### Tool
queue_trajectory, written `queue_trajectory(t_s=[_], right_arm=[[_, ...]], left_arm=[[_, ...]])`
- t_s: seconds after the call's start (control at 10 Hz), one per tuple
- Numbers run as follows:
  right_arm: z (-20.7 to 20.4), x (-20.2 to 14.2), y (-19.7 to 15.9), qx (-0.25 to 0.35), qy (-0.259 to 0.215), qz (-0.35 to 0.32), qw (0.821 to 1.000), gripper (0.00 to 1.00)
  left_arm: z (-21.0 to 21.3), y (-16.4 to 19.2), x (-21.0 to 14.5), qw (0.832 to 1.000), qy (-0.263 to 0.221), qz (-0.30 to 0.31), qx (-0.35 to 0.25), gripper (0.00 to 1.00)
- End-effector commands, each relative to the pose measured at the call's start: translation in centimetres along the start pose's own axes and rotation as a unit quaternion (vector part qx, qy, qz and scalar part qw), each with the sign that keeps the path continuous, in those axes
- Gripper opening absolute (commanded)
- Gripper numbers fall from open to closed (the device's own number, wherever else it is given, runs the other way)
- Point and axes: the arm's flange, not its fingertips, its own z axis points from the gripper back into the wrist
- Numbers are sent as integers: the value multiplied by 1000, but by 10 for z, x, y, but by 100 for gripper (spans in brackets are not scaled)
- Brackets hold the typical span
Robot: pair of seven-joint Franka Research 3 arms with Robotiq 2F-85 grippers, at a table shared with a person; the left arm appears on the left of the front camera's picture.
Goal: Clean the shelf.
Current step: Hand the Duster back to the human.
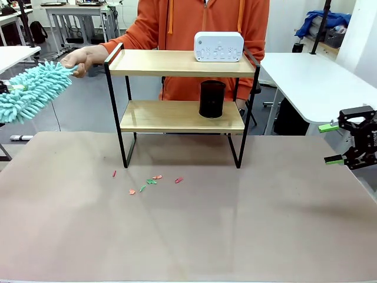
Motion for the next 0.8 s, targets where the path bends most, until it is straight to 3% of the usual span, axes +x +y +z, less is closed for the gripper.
queue_trajectory(t_s=[0.0, 0.4, 0.6, 0.7], right_arm=[[1, -1, -1, 4, 5, 12, 1000, 100], [1, -1, -1, 4, 5, 12, 1000, 100], [1, -1, -1, 4, 5, 12, 1000, 100], [1, -1, -1, 4, 5, 12, 1000, 100]], left_arm=[[0, -4, -7, 1000, 3, -5, 4, 100], [-16, -3, -26, 998, 60, -6, 13, 100], [-18, -1, -38, 992, 128, -12, 20, 100], [-19, -1, -46, 982, 185, -17, 14, 100]])
